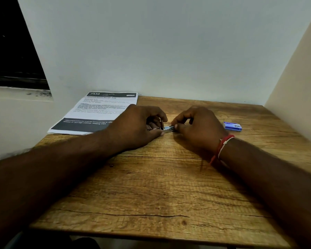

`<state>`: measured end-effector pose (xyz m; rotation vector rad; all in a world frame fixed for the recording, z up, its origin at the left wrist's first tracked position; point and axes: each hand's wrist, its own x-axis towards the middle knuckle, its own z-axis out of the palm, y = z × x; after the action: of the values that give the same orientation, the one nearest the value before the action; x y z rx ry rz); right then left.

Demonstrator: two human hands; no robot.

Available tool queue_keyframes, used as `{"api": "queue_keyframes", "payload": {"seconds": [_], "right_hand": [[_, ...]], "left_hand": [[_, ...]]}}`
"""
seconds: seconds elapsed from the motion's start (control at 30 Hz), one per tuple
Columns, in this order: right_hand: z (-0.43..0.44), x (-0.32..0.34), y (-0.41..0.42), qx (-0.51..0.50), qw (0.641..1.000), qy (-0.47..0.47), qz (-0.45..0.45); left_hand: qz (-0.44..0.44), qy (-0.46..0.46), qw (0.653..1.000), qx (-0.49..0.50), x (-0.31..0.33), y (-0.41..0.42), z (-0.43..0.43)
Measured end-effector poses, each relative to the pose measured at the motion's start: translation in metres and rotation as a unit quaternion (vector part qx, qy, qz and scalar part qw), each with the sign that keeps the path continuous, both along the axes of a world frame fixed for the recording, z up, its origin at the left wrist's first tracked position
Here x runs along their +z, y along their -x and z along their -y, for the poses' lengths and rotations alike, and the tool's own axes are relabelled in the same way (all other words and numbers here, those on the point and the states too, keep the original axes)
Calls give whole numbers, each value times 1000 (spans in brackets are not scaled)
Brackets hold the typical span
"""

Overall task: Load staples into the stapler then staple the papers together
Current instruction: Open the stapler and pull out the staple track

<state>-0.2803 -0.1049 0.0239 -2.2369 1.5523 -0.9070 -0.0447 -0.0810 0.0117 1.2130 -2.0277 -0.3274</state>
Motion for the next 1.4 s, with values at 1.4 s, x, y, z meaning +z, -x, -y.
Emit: {"api": "queue_keyframes", "payload": {"seconds": [1.4], "right_hand": [[-10,-11,-20,12,987,-41,157]], "left_hand": [[-11,28,999,-12,-3,5,-1]]}}
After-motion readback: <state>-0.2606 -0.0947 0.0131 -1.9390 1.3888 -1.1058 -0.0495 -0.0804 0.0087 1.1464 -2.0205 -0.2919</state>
